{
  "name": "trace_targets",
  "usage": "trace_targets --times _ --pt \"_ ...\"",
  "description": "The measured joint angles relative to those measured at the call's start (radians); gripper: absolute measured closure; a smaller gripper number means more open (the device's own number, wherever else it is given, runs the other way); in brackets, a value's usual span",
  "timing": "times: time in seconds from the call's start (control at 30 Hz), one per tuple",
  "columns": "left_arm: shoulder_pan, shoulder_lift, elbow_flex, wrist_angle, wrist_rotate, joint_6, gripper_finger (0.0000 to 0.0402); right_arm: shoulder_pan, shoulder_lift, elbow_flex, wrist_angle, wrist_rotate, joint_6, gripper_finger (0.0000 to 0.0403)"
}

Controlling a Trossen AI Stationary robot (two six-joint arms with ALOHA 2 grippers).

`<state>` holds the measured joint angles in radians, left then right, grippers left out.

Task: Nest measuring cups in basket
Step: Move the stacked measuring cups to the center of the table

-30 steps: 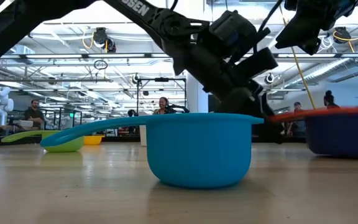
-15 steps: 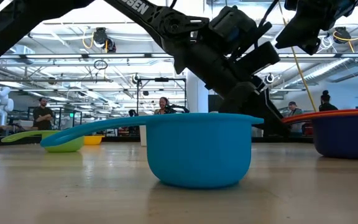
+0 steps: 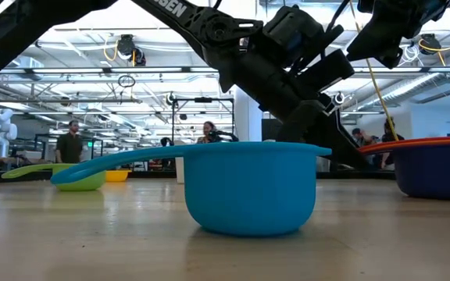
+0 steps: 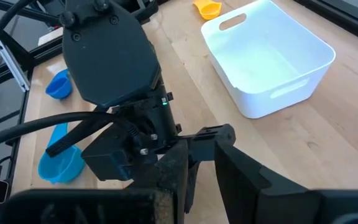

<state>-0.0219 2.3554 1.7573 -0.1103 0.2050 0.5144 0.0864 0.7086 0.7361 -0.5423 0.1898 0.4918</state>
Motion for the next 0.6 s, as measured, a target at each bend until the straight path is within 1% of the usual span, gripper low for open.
trace_targets --times 0.1,0.2,0.33,0.47,0.6 --pt "0.0 0.0 0.0 -0.01 0.0 0.0 0.0243 0.0 0.0 0.0 0.0 0.0 -0.007 0.033" --pt "0.0 0.0 0.0 -0.027 0.0 0.0 0.026 0.0 0.0 0.0 0.0 0.0 -0.009 0.033" --pt "0.0 0.0 0.0 -0.074 -0.004 0.0 0.0257 0.0 0.0 0.0 0.0 0.0 -0.014 0.033" --pt "0.0 0.0 0.0 -0.117 -0.055 0.004 0.0243 0.0 0.0 0.0 0.0 0.0 -0.026 0.033" --pt "0.0 0.0 0.0 -0.128 -0.057 0.003 0.0262 0.0 0.0 0.0 0.0 0.0 -0.033 0.033"
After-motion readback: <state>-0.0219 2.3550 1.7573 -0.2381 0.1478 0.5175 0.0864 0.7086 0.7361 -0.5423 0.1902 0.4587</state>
